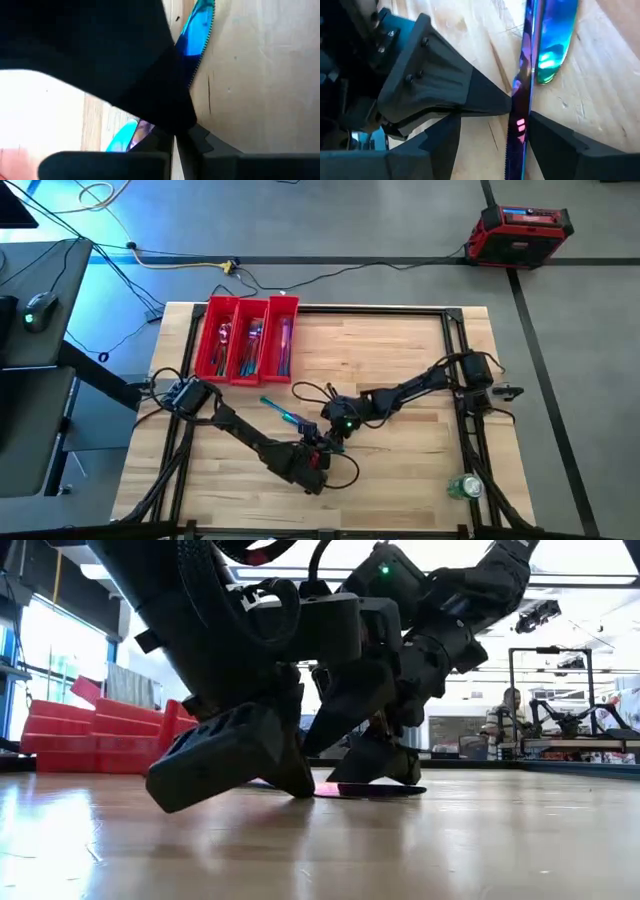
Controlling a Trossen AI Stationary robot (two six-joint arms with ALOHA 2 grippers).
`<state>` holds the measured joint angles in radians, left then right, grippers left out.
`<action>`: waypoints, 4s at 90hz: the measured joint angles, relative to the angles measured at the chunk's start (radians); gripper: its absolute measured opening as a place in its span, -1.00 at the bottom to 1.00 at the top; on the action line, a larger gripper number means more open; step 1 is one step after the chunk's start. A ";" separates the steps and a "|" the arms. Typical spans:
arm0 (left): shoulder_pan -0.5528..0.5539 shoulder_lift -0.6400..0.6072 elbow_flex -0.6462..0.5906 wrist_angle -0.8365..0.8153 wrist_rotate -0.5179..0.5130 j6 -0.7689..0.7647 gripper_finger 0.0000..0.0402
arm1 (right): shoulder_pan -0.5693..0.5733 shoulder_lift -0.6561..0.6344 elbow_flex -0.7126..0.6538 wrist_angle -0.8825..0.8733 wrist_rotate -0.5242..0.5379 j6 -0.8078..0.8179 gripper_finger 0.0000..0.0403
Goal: Sort silverware
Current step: Put the blue knife into the right red bin
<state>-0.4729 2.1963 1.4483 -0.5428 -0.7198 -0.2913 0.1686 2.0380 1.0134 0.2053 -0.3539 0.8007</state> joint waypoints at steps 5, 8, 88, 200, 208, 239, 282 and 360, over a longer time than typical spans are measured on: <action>0.000 0.000 0.000 0.003 -0.014 -0.014 -1.00 | 0.004 0.000 0.000 -0.005 -0.006 -0.031 0.06; 0.000 0.000 0.000 0.004 -0.024 -0.023 -1.00 | 0.008 -0.001 0.000 -0.011 -0.008 -0.057 0.06; -0.035 0.002 0.032 -0.030 -0.020 -0.046 -1.00 | 0.030 -0.010 0.008 -0.117 0.095 -0.199 -1.00; -0.059 -0.011 0.022 -0.065 0.160 -0.164 -1.00 | 0.022 -0.032 -0.002 -0.051 -0.013 -0.150 -0.38; -0.070 -0.010 0.021 -0.064 0.161 -0.181 -1.00 | 0.016 -0.044 -0.002 -0.059 -0.018 -0.129 -0.21; -0.091 0.000 0.045 -0.018 0.207 -0.197 -1.00 | 0.016 -0.050 0.000 -0.103 -0.047 -0.097 -0.09; -0.015 -0.004 -0.070 0.189 0.258 -0.077 -1.00 | 0.026 0.001 -0.001 -0.014 -0.059 -0.057 -0.13; -0.064 -0.071 -0.080 0.139 0.282 -0.207 -1.00 | -0.061 -0.068 0.001 0.032 -0.034 -0.139 -0.13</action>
<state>-0.5370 2.1257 1.3685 -0.4034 -0.4376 -0.4979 0.1081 1.9701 1.0145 0.2376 -0.3880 0.6620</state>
